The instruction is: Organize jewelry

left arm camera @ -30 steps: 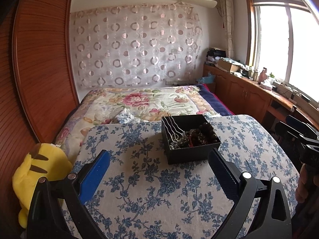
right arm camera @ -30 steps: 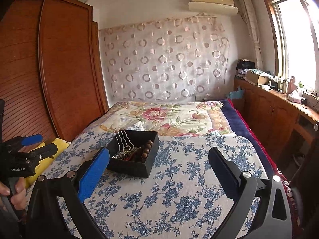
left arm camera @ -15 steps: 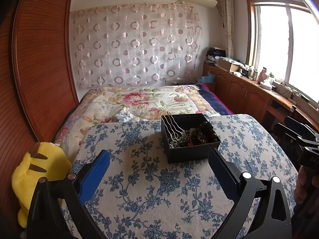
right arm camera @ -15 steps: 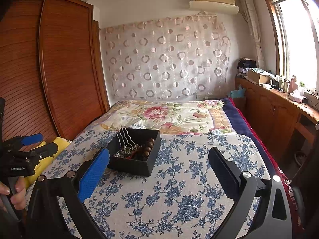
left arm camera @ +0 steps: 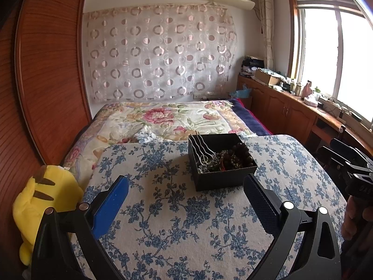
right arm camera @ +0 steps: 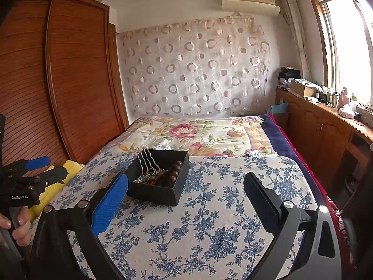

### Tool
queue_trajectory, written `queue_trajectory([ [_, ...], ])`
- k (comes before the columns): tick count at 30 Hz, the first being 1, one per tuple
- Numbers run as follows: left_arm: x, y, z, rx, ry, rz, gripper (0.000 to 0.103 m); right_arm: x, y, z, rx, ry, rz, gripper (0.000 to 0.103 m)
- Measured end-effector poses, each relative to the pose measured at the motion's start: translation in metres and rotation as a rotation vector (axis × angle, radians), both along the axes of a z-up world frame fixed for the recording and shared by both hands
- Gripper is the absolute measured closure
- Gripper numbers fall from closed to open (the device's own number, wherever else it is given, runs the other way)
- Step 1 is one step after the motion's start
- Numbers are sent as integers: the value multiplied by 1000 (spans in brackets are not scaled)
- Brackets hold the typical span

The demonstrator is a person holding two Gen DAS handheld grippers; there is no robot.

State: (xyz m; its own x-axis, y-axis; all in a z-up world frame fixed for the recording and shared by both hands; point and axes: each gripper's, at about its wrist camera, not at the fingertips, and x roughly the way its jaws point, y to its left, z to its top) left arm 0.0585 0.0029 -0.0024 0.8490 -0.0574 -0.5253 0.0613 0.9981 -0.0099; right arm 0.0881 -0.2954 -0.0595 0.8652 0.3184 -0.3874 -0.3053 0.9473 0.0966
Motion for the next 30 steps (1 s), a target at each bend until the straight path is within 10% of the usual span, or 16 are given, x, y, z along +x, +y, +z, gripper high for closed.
queue_trajectory([
  [30, 0, 1, -2, -2, -1, 0, 8, 0, 2, -1, 1, 4, 1, 3],
])
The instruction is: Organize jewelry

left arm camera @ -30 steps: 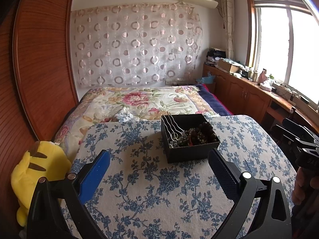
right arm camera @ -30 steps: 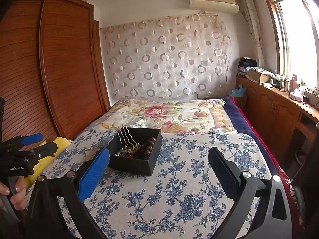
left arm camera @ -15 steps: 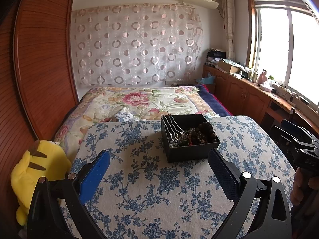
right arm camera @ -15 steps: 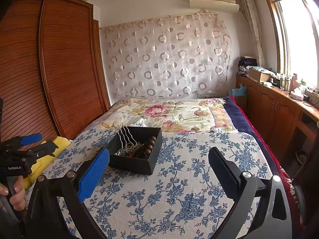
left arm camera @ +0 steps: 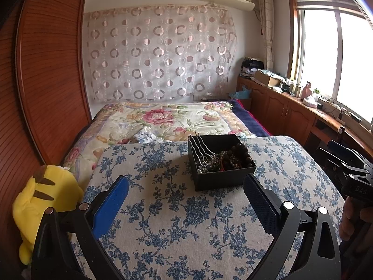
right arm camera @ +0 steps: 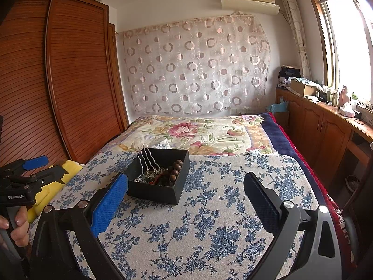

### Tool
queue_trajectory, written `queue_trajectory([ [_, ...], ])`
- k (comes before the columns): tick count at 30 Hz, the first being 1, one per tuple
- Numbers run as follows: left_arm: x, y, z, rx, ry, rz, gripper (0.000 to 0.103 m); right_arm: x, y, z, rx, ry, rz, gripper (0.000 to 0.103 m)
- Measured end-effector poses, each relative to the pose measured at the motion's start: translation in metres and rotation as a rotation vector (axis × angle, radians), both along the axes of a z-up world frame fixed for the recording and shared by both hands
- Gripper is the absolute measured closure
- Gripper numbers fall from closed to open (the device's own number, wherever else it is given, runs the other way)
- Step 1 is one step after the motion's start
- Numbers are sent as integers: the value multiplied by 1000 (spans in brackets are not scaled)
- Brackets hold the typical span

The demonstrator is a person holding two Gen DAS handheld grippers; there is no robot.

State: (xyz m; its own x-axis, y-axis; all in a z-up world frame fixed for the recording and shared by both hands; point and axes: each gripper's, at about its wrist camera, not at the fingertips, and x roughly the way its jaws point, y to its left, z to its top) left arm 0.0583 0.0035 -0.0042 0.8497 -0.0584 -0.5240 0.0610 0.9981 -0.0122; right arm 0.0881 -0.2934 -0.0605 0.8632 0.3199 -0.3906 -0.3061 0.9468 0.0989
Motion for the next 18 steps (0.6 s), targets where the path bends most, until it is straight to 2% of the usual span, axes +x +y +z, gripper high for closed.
queue_trajectory([
  [18, -2, -2, -1, -2, -5, -1, 8, 0, 3, -4, 0, 0, -3, 3],
])
